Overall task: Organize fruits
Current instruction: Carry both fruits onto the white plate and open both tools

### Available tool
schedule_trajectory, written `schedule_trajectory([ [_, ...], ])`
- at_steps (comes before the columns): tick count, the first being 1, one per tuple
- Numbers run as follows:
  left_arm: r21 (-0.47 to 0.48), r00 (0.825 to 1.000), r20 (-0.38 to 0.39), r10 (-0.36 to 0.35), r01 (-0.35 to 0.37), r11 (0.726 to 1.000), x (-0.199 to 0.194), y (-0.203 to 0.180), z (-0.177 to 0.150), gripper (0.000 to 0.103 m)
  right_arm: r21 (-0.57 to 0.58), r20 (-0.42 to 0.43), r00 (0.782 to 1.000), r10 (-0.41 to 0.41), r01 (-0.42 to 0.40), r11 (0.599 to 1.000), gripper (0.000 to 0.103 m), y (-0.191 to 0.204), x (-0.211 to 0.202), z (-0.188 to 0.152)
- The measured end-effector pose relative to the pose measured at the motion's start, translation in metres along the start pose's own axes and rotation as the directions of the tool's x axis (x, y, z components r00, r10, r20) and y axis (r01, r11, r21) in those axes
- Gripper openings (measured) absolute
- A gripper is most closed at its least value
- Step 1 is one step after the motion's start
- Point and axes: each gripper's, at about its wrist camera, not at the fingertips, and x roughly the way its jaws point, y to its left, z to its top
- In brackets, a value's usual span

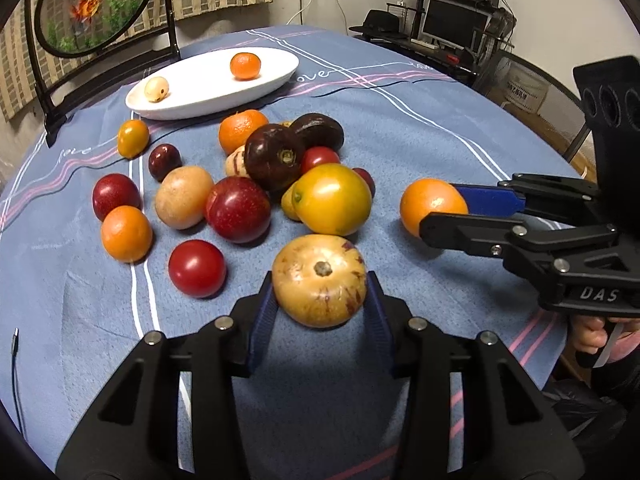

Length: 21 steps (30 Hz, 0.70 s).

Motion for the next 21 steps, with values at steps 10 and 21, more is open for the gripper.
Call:
schedule_trajectory([
  [10, -0.065, 0.996, 0.06, -0.068, 0.072, 0.995, -0.038, 0.031, 0.013, 0.044, -0.045, 0.012, 1.0, -0.001, 0.002, 0.999, 0.037, 0.001, -0.011, 0.041],
  [21, -0.132, 0.989, 0.143, 0.046, -0.027, 0.991, -0.034, 0.101, 0.12, 0.044, -0.026, 0.064, 0.993, -0.103, 0.105, 0.994, 0.036, -0.028, 0.045, 0.157],
])
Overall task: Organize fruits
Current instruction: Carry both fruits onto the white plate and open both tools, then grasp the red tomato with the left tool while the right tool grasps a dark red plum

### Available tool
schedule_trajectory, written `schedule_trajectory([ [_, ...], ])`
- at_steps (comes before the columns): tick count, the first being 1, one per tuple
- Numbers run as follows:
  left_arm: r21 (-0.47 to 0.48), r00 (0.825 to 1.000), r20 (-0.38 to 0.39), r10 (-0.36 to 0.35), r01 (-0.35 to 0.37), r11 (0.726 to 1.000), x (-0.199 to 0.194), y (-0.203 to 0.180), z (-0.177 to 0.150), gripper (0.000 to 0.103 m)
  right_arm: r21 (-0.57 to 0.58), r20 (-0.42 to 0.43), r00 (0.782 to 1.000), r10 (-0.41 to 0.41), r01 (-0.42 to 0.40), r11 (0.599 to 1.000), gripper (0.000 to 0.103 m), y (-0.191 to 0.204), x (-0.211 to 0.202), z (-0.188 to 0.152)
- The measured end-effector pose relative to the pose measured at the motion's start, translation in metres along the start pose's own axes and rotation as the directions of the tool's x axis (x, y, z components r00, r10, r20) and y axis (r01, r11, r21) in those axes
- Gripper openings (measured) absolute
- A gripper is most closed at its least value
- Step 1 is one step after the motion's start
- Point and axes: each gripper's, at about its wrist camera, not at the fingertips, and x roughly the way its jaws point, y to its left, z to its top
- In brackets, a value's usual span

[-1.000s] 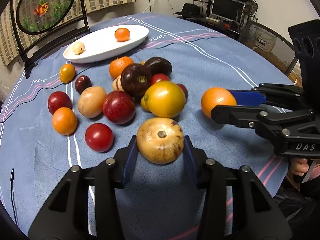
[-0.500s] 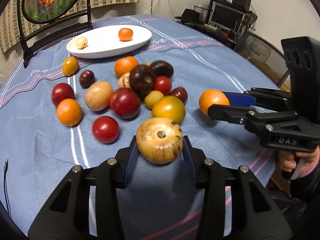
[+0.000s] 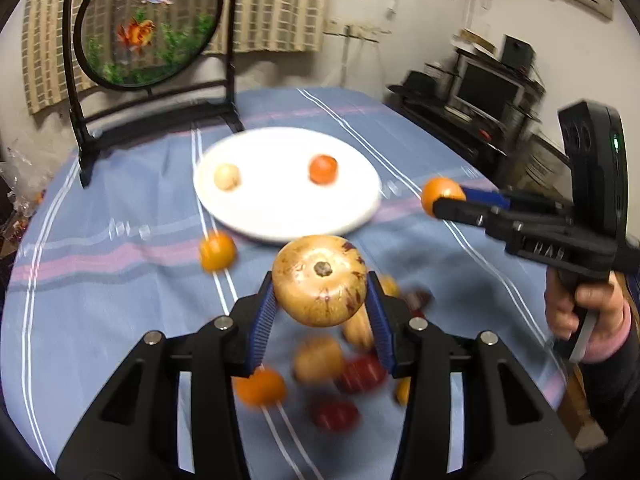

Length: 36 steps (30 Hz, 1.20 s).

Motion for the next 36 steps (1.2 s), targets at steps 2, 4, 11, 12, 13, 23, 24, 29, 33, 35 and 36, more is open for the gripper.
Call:
schedule_trajectory([
  [2, -0.027, 1.0, -0.006, 0.011, -0.011, 1.0, 0.018, 0.01, 0.022, 0.044, 0.018, -0.012, 1.0, -0.008, 0.008, 1.0, 0.036, -0.007, 0.022, 0.015],
  [4, -0.048, 1.0, -0.018, 0.024, -0.025, 0.999, 0.039, 0.021, 0.042, 0.044, 0.043, -0.04, 0.999, -0.014, 0.016, 0.999, 0.036, -0.015, 0.05, 0.029],
  [11, -0.093, 0.989, -0.131, 0.067, -0.08, 0.992, 0.12, 0.05, 0.075, 0.045, 0.039, -0.135, 0.989, -0.052, 0.058, 0.998, 0.036, -0.027, 0.116, 0.039],
  [12, -0.09, 0.987, -0.145, 0.072, -0.086, 0.992, 0.128, 0.051, 0.077, 0.045, 0.04, -0.146, 0.988, -0.052, 0.058, 0.997, 0.036, -0.03, 0.123, 0.04],
  [13, -0.086, 0.985, -0.155, 0.076, -0.09, 0.992, 0.133, 0.051, 0.076, 0.045, 0.042, -0.152, 0.987, -0.05, 0.057, 0.997, 0.036, -0.031, 0.126, 0.04],
  [23, -0.051, 0.963, -0.238, 0.123, -0.139, 0.989, 0.178, 0.053, 0.078, 0.045, 0.03, -0.184, 0.981, -0.067, 0.074, 0.997, 0.036, -0.039, 0.146, 0.038],
  [24, -0.048, 0.962, -0.242, 0.128, -0.143, 0.989, 0.18, 0.053, 0.078, 0.045, 0.026, -0.185, 0.98, -0.069, 0.075, 0.997, 0.036, -0.038, 0.147, 0.038],
  [29, -0.031, 0.954, -0.229, 0.195, -0.207, 0.978, 0.182, 0.052, 0.08, 0.077, 0.016, -0.2, 0.978, -0.059, 0.064, 0.998, 0.047, -0.036, 0.148, 0.039],
  [33, -0.032, 0.965, -0.171, 0.2, -0.208, 0.978, 0.154, 0.048, 0.086, 0.085, 0.023, -0.15, 0.987, -0.052, 0.056, 0.998, 0.062, -0.035, 0.127, 0.043],
  [35, -0.04, 0.969, -0.126, 0.214, -0.22, 0.975, 0.129, 0.047, 0.083, 0.09, 0.019, -0.123, 0.991, -0.045, 0.048, 0.999, 0.062, -0.033, 0.11, 0.043],
  [36, -0.042, 0.97, -0.103, 0.221, -0.226, 0.973, 0.116, 0.046, 0.079, 0.092, 0.017, -0.107, 0.994, -0.036, 0.038, 0.999, 0.062, -0.031, 0.098, 0.04],
])
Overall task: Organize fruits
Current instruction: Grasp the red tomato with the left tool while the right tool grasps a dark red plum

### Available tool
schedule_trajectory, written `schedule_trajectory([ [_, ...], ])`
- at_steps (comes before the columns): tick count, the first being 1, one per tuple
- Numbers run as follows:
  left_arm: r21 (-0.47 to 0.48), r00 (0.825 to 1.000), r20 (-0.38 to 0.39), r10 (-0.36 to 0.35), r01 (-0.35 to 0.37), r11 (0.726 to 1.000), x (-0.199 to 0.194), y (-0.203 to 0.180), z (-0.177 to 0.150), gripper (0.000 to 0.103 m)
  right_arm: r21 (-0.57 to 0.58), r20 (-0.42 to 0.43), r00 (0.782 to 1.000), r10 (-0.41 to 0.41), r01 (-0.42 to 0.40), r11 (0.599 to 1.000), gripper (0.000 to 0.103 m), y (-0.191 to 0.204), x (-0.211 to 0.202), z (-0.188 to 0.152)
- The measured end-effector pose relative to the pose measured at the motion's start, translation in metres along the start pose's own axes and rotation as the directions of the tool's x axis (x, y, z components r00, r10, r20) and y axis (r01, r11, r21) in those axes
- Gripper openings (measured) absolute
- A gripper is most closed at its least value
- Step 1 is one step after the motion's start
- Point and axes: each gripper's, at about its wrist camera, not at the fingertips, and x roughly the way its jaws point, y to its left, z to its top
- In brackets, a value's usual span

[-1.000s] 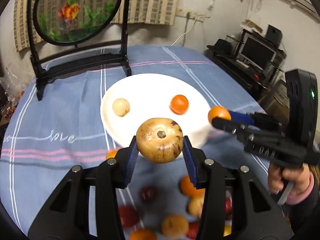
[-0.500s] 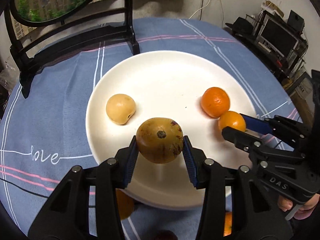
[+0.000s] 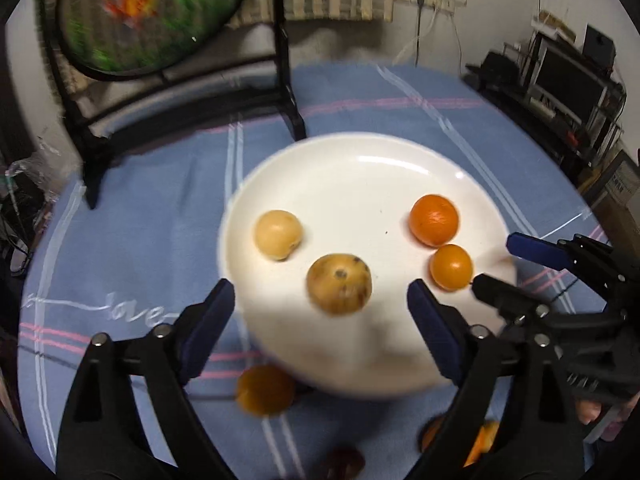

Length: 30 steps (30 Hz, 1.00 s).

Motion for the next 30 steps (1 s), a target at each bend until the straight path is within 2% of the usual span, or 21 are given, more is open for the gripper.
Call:
schedule_trajectory([
  [4, -0.019, 0.997, 0.078, 0.007, -0.005, 1.0, -0.049, 0.007, -0.036, 0.1, -0.01, 0.028, 0.998, 0.049, -0.049, 0.999, 0.062, 0.002, -0.035, -0.026],
  [8, -0.066, 0.984, 0.17, -0.054, 0.066, 0.996, -0.08, 0.017, -0.087, 0.101, -0.036, 0.055, 0.991, 0.123, -0.121, 0.992, 0.062, 0.006, -0.062, -0.062],
  [11, -0.086, 0.989, 0.143, -0.028, 0.04, 0.996, -0.086, 0.017, -0.107, 0.101, -0.066, 0.032, 0.993, 0.113, -0.111, 0.992, 0.062, 0.012, -0.069, -0.083],
  [13, -0.091, 0.985, 0.166, -0.047, 0.063, 0.994, -0.089, 0.019, -0.117, 0.101, -0.09, 0.02, 0.992, 0.127, -0.125, 0.988, 0.062, 0.016, -0.075, -0.094],
  [16, -0.093, 0.988, 0.147, -0.051, 0.065, 0.994, -0.087, 0.021, -0.128, 0.101, -0.079, -0.002, 0.986, 0.167, -0.167, 0.983, 0.062, 0.018, -0.078, -0.103],
  [21, -0.11, 0.981, 0.128, -0.149, 0.163, 0.981, -0.09, 0.021, -0.138, 0.101, -0.079, -0.052, 0.978, 0.204, -0.208, 0.975, 0.058, 0.024, -0.072, -0.108],
  [25, -0.072, 0.98, 0.147, -0.132, 0.143, 0.987, -0.095, 0.013, -0.14, 0.101, -0.069, -0.084, 0.973, 0.214, -0.22, 0.973, 0.055, 0.023, -0.068, -0.111],
  [28, -0.036, 0.977, 0.142, -0.157, 0.163, 0.986, -0.097, 0.006, -0.142, 0.101, -0.064, -0.094, 0.971, 0.219, -0.225, 0.972, 0.055, 0.023, -0.069, -0.112],
  [30, 0.008, 0.973, 0.138, -0.185, 0.186, 0.983, -0.1, -0.001, -0.146, 0.101, -0.078, -0.071, 0.972, 0.224, -0.23, 0.97, 0.055, 0.023, -0.08, -0.115],
])
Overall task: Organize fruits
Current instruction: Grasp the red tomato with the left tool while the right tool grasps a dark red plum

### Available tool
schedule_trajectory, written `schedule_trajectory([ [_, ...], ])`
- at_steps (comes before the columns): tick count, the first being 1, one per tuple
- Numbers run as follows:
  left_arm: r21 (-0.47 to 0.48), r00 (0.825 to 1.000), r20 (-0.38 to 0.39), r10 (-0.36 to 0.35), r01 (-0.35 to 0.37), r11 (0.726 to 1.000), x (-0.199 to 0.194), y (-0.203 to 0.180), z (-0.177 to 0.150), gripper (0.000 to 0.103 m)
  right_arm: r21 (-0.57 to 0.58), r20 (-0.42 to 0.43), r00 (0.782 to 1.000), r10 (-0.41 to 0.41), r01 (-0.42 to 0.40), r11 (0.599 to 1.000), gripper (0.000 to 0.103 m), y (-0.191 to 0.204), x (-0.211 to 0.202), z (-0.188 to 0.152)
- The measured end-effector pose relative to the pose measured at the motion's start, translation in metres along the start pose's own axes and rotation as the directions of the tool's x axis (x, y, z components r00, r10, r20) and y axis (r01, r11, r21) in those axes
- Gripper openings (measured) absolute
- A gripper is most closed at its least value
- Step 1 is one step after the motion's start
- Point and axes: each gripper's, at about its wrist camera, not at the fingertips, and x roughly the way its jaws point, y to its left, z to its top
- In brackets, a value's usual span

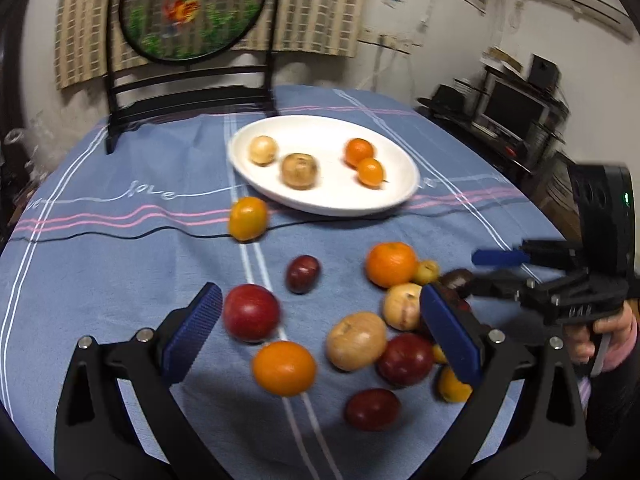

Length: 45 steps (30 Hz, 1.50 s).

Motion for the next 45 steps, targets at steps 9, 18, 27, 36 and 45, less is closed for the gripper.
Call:
schedule_trajectory([
  [9, 0.059, 0.998, 0.033, 0.047, -0.049, 0.997, -0.008, -0.007, -0.005, 0.101, -0.016, -0.023, 0.999, 0.032, -0.033, 0.999, 0.047, 0.015, -0.016, -0.045],
  [18, 0.045, 0.998, 0.031, 0.046, -0.048, 0.998, -0.011, -0.003, -0.007, 0.101, -0.026, -0.103, 0.994, -0.029, 0.027, 0.999, 0.043, 0.023, 0.004, -0.046],
  [27, 0.018, 0.999, 0.021, 0.031, -0.032, 0.999, -0.012, 0.004, -0.013, 0.101, -0.036, -0.135, 0.988, -0.077, 0.073, 0.997, 0.041, 0.03, 0.014, -0.044],
  [36, 0.016, 0.998, -0.02, -0.059, 0.059, 0.998, -0.012, 0.005, -0.028, 0.099, 0.001, -0.101, 0.991, -0.082, 0.083, 0.997, 0.033, 0.031, 0.005, -0.049],
  [45, 0.128, 0.991, -0.093, -0.098, 0.109, 0.986, -0.012, -0.024, -0.051, 0.067, 0.135, -0.02, 0.999, 0.032, -0.029, 0.99, 0.033, 0.011, -0.016, -0.059],
])
